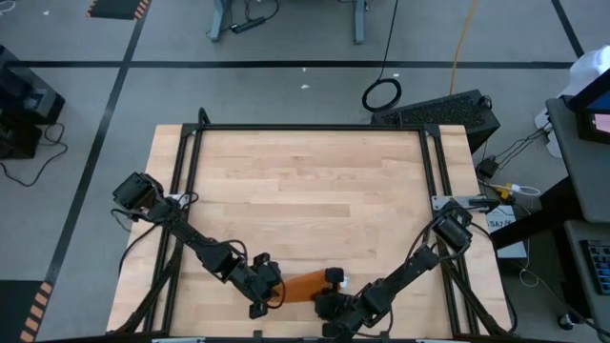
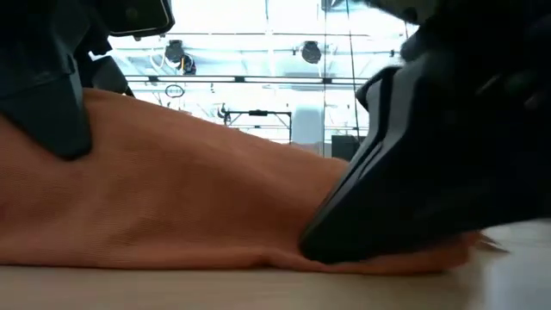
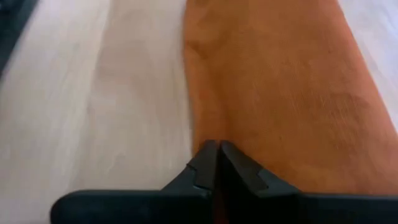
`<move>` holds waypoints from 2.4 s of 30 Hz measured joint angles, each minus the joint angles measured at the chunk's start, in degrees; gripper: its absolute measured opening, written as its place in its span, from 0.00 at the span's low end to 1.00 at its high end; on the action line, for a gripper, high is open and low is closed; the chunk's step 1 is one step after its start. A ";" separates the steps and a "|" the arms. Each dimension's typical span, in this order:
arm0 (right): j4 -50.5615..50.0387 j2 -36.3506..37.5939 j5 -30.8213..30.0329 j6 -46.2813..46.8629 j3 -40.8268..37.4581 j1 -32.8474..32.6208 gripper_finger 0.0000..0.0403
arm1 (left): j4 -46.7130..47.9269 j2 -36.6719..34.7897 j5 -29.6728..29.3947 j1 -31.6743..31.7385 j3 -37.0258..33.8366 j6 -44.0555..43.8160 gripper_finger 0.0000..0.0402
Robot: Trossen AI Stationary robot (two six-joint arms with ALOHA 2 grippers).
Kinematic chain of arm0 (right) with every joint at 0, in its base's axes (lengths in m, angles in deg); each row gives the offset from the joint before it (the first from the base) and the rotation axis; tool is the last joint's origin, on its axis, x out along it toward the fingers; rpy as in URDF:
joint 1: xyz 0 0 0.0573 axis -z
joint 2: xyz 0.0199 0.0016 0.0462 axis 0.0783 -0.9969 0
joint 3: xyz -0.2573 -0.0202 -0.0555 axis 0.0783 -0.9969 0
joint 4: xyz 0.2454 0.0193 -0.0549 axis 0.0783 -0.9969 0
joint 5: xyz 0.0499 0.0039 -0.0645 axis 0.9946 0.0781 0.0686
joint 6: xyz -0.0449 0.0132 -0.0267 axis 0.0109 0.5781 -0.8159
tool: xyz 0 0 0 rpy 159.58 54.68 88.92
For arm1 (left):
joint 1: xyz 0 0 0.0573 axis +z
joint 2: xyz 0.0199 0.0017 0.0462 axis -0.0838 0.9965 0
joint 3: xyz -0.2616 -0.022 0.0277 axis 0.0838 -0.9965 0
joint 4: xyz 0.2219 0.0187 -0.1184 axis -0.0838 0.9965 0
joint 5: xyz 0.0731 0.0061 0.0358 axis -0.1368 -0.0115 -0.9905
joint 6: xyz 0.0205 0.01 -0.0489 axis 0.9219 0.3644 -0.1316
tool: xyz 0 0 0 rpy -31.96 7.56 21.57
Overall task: Roll towel
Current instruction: Roll the brown towel
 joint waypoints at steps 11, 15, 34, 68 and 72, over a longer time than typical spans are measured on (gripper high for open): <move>1.23 -3.82 -5.87 1.81 0.31 0.59 0.00 | 0.09 0.00 -1.45 -0.68 0.02 4.94 0.21; 0.82 -4.02 -7.25 1.80 0.24 0.42 0.00 | 4.08 -0.82 0.46 -0.66 0.02 6.47 0.37; 0.87 -4.17 -7.33 0.78 0.09 0.39 0.00 | 2.42 -6.26 -21.14 -5.57 0.00 12.31 0.76; -1.56 -2.22 -5.24 -8.70 1.99 0.52 0.02 | -3.42 14.14 -39.97 -12.15 0.20 -1.56 0.66; -6.35 2.28 -0.45 -7.24 2.40 0.42 0.10 | -2.74 14.16 -40.42 -12.13 0.33 -1.46 0.48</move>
